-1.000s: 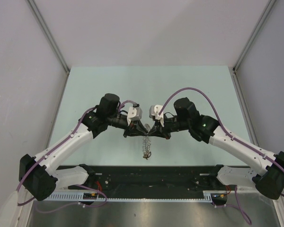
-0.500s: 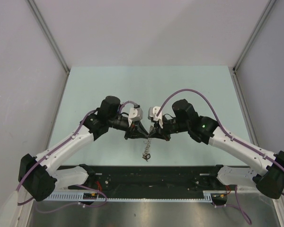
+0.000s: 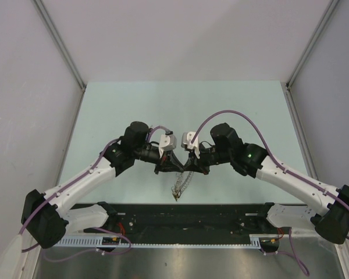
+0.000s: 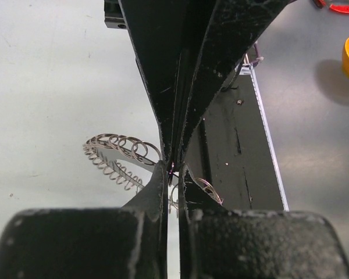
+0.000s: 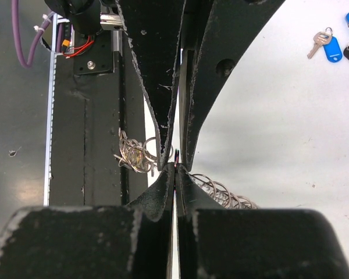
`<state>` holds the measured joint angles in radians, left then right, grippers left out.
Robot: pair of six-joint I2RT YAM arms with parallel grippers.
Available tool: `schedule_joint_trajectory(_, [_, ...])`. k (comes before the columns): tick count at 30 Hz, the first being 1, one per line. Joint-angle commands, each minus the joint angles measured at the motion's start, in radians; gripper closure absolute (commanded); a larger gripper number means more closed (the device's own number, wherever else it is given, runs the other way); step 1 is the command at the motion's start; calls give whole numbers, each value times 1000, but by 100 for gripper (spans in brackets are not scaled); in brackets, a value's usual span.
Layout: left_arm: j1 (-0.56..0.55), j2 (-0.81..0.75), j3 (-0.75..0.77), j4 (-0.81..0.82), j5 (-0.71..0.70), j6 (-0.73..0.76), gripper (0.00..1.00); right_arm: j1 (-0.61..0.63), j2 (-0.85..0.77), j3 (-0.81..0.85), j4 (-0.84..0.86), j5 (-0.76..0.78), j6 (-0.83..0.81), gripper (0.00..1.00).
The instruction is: Put the keys on the keyring
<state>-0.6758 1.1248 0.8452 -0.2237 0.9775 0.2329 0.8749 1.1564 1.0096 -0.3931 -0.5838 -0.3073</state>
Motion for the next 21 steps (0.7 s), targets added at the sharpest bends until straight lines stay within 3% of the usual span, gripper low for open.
schedule_joint_trajectory(1, [-31, -39, -4, 112, 7, 6, 100, 30, -4, 57, 151, -48, 2, 100])
schedule_joint_trajectory(7, [-21, -56, -21, 95, 45, 22, 99, -10, -30, 55, 88, -48, -12, 100])
schedule_joint_trajectory(11, [19, -66, -17, 67, 165, 23, 90, -19, -44, 55, 80, -105, -26, 100])
schedule_joint_trajectory(13, [24, -71, -3, 34, 156, 48, 83, -17, -44, 55, 74, -111, -27, 100])
schedule_joint_trajectory(21, [25, -51, 26, 0, 188, 78, 75, -16, -31, 55, 74, -117, -33, 100])
